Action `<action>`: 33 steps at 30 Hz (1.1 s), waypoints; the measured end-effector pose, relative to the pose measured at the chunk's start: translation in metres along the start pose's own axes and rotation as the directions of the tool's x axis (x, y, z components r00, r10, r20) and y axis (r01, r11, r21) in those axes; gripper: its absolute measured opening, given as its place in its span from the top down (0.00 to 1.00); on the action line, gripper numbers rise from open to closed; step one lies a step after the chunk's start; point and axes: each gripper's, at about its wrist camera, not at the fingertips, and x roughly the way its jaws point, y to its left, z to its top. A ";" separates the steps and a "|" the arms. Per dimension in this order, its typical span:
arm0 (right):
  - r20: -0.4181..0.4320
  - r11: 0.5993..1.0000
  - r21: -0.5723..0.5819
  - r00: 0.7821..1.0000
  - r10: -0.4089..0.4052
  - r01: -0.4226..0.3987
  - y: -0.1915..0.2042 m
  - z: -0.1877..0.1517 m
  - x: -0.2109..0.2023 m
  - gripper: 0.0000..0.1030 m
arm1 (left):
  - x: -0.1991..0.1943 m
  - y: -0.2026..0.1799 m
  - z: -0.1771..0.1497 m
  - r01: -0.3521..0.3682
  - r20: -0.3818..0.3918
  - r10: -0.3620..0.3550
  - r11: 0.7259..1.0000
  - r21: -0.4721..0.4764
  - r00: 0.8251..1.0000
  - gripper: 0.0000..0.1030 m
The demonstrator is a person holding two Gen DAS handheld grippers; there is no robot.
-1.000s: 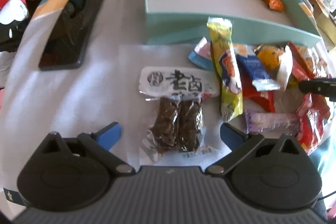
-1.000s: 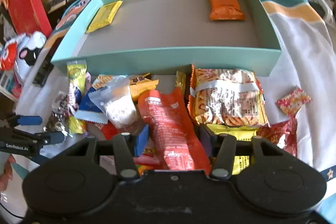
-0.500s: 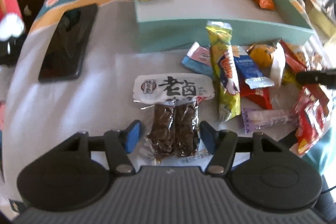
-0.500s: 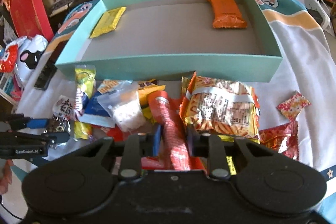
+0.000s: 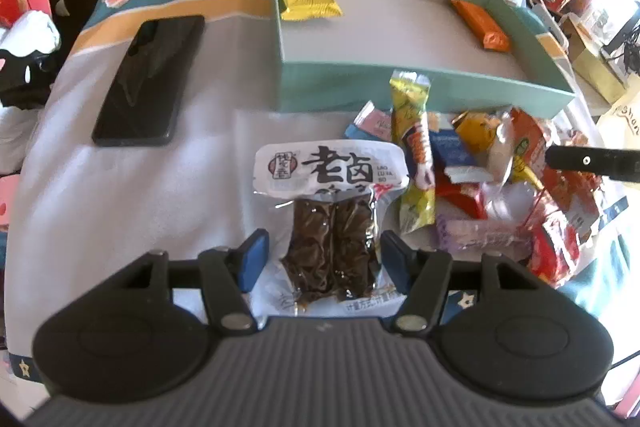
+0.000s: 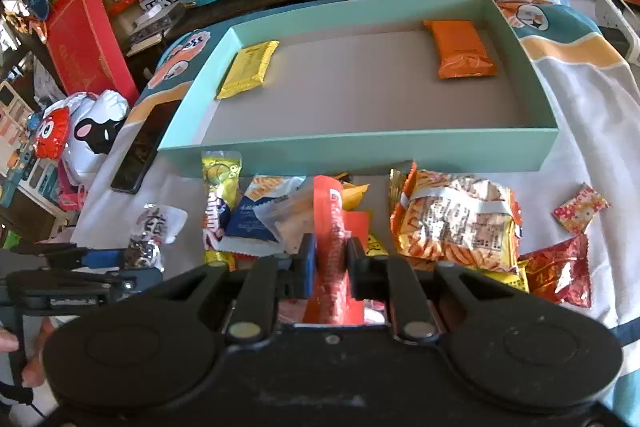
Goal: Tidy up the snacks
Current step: 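Place meat pack in the box with left tool while right places sausage pack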
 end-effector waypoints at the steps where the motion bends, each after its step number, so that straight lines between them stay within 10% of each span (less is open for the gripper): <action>1: 0.003 1.000 0.010 1.000 0.003 -0.003 -0.001 0.000 -0.001 0.85 | -0.003 0.000 0.001 0.004 0.005 -0.004 1.000 -0.003 1.000 0.42; 13: 0.157 0.996 0.090 0.987 -0.019 0.005 -0.033 0.044 -0.035 0.85 | -0.026 -0.020 0.071 0.019 0.130 -0.023 0.999 0.033 0.991 0.41; 28: 0.156 0.970 0.134 0.963 -0.222 0.202 -0.114 0.116 0.041 0.84 | 0.065 -0.024 0.172 -0.090 0.092 0.085 0.995 0.048 0.992 0.38; 31: 0.149 0.975 0.118 0.968 -0.204 0.188 -0.112 0.119 0.054 0.72 | 0.073 -0.022 0.173 -0.109 0.094 0.104 0.993 0.052 0.990 0.36; 33: 0.140 0.979 0.125 0.974 -0.178 0.161 -0.112 0.120 0.058 0.39 | 0.072 -0.023 0.173 -0.093 0.101 0.087 0.995 0.047 0.991 0.12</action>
